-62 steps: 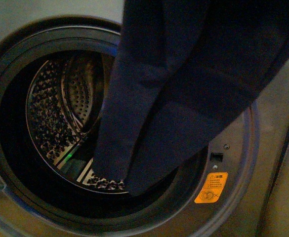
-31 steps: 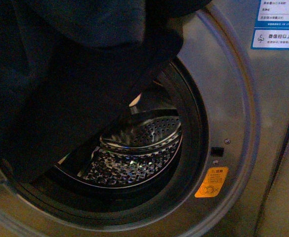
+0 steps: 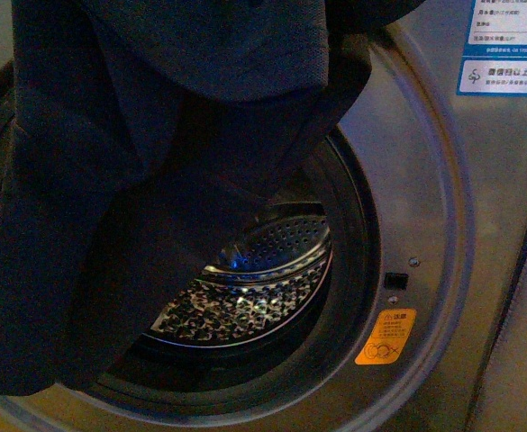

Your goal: Put clothes into washing machine

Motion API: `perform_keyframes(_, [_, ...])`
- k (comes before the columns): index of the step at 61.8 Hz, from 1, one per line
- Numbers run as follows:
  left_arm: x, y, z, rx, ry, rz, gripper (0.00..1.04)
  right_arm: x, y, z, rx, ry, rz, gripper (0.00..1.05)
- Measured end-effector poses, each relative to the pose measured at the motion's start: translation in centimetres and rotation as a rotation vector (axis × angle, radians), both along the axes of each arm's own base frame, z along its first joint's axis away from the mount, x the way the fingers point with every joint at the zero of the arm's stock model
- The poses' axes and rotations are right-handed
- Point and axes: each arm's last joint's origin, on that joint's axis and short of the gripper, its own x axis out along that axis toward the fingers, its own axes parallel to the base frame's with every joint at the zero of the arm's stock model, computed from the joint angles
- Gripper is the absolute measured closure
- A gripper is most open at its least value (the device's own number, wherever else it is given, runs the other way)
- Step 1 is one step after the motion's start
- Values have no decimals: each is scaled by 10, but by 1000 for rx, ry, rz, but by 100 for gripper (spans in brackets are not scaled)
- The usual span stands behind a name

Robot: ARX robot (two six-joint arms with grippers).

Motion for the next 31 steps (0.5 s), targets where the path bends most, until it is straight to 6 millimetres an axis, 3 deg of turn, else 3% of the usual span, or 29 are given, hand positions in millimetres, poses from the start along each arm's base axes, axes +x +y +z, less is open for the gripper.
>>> perform_keyframes(19, [64, -20, 101, 111, -216, -238, 7, 0, 0, 0, 0, 0, 0, 100])
perform_keyframes(31, [104, -40, 125, 135, -292, -390, 7, 0, 0, 0, 0, 0, 0, 100])
